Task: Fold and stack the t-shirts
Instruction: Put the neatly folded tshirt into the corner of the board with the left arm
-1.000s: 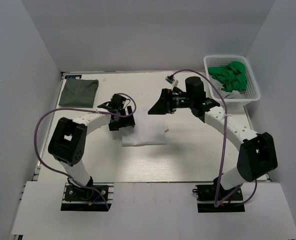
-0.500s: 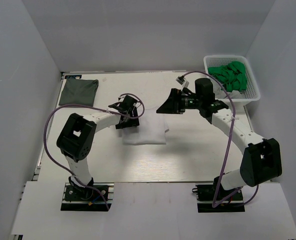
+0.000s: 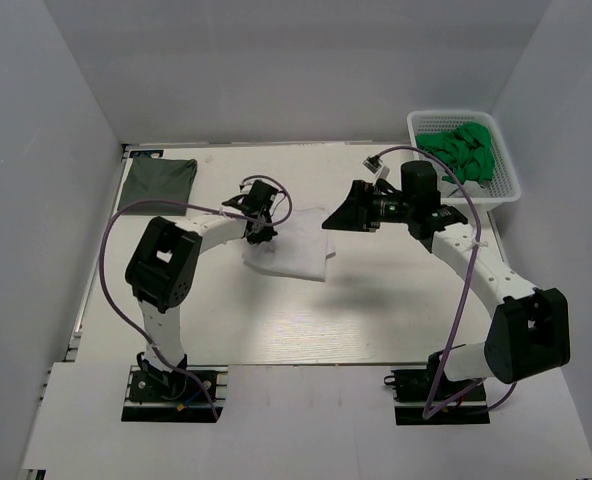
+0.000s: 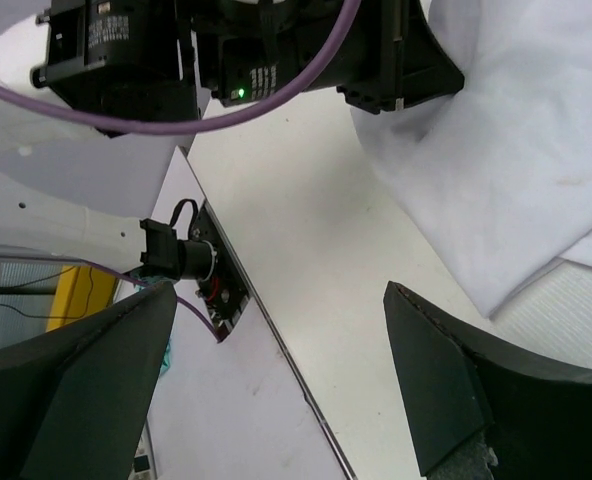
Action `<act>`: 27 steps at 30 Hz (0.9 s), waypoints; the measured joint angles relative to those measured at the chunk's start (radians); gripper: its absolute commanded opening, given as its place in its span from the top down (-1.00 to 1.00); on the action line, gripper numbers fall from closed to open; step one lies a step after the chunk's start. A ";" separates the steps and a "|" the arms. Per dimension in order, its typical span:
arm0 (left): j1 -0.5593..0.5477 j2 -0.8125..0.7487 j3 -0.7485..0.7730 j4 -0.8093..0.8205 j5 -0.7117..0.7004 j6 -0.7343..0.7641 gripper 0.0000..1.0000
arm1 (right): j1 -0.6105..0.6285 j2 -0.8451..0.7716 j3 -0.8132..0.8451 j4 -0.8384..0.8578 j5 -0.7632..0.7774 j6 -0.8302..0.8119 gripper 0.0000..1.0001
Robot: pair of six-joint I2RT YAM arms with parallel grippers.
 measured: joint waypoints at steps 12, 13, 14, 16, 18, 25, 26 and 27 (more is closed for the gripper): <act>0.001 0.060 0.156 -0.222 -0.223 0.215 1.00 | -0.026 -0.027 -0.027 -0.016 0.000 -0.023 -0.81; 0.005 0.057 0.160 -0.225 -0.237 0.243 1.00 | -0.027 -0.027 -0.027 -0.016 0.000 -0.026 -0.81; 0.009 0.053 0.163 -0.225 -0.254 0.280 1.00 | -0.029 -0.028 -0.027 -0.017 0.000 -0.030 -0.81; 0.020 0.041 0.166 -0.217 -0.288 0.347 1.00 | -0.033 -0.028 -0.027 -0.022 0.000 -0.039 -0.81; 0.033 0.025 0.167 -0.201 -0.319 0.414 1.00 | -0.037 -0.028 -0.027 -0.031 0.000 -0.045 -0.81; 0.116 -0.043 0.167 -0.094 -0.373 0.623 1.00 | -0.046 -0.023 -0.021 -0.068 -0.004 -0.068 -0.81; 0.130 -0.052 0.167 -0.078 -0.376 0.647 1.00 | -0.046 -0.018 -0.015 -0.068 -0.005 -0.068 -0.81; 0.145 -0.062 0.168 -0.061 -0.380 0.674 1.00 | -0.046 -0.010 -0.009 -0.068 -0.007 -0.069 -0.81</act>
